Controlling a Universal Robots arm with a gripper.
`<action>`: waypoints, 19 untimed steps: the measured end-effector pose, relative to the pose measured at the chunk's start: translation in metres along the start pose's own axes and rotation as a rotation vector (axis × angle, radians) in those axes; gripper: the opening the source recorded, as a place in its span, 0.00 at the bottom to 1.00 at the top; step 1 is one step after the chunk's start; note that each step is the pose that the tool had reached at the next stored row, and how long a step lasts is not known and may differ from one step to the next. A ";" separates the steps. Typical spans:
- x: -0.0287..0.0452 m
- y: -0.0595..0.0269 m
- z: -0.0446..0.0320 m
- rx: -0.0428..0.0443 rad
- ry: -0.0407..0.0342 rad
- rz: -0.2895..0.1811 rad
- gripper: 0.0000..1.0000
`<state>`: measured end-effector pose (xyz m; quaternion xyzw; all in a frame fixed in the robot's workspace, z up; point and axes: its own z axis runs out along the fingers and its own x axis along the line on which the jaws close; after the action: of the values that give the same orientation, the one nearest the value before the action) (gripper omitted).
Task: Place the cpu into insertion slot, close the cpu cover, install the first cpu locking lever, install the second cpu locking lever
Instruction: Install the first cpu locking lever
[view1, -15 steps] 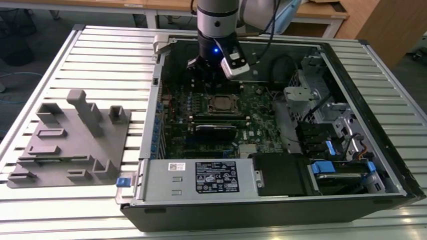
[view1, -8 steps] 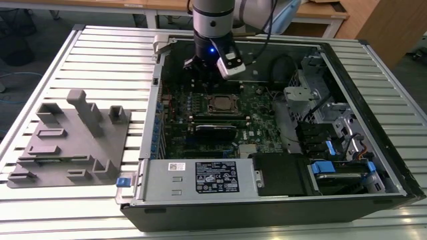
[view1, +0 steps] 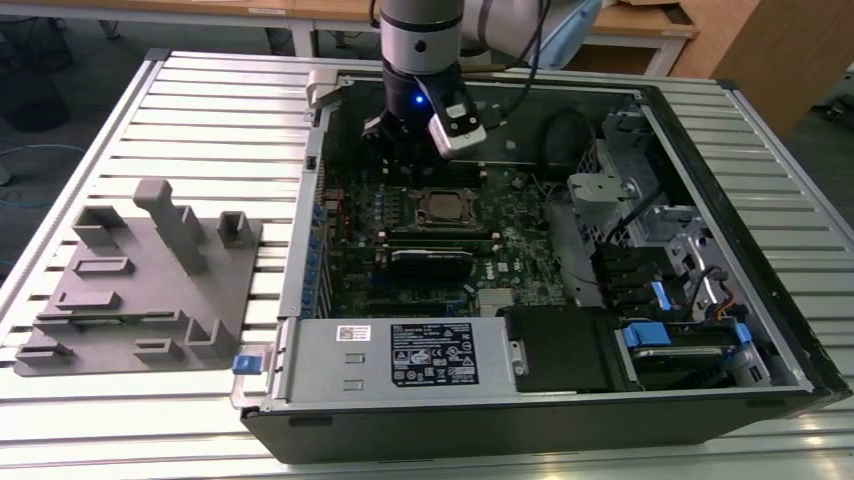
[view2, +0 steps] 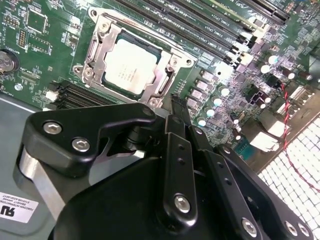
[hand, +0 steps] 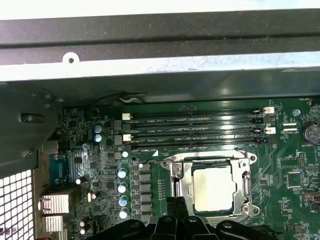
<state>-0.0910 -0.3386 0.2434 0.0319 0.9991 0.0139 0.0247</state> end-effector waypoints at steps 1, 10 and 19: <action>-0.0001 0.0001 -0.0011 -0.0001 -0.0001 0.000 0.10; -0.0005 0.0004 -0.0083 -0.0005 -0.0004 0.000 0.10; -0.0005 0.0004 -0.0086 -0.0003 -0.0002 0.000 0.10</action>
<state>-0.0909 -0.3385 0.2520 0.0320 0.9991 0.0141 0.0248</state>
